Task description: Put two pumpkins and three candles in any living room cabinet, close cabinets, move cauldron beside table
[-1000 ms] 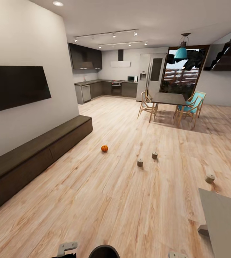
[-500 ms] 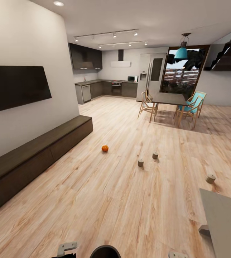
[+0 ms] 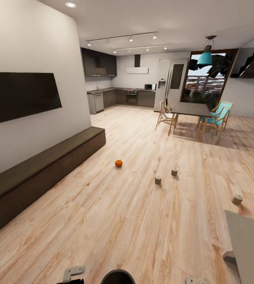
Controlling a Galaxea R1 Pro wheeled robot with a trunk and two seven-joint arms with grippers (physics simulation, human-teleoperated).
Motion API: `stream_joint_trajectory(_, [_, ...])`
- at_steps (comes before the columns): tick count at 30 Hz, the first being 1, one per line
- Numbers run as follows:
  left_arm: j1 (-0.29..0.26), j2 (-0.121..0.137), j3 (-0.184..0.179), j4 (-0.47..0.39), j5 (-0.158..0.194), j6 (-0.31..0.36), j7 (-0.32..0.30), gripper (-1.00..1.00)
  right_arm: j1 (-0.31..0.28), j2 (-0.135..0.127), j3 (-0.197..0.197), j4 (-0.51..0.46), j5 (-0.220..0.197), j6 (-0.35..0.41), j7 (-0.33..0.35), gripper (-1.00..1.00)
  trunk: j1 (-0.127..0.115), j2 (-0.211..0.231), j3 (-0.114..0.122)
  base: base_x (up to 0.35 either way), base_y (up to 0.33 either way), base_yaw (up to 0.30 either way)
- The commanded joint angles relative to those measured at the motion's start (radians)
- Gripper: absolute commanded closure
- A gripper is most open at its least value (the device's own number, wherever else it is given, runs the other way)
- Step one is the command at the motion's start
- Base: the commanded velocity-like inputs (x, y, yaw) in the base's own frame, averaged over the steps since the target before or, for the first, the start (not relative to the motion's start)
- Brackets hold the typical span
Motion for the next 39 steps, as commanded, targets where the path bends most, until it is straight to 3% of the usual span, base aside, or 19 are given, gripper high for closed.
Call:
stream_joint_trajectory(1, [0.0, 0.0, -0.002, -0.001, 0.01, 0.002, 0.003, -1.0, 0.0, 0.0, 0.001, -0.002, -0.009, 0.004, -0.006, -1.0, 0.0, -0.001, -0.001, 0.0, 0.0, 0.039])
stream_joint_trajectory(25, [0.0, -0.003, -0.002, -0.001, 0.009, 0.001, 0.004, -1.0, -0.001, -0.001, 0.001, -0.002, -0.009, 0.004, -0.006, -1.0, 0.0, -0.001, -0.001, 0.0, 0.0, 0.036])
stream_joint_trajectory(39, [0.0, -0.003, -0.002, -0.002, 0.011, 0.001, 0.003, -1.0, -0.001, -0.001, 0.002, -0.002, -0.009, 0.004, -0.006, -1.0, 0.054, -0.099, -0.045, 0.0, 0.0, 0.0])
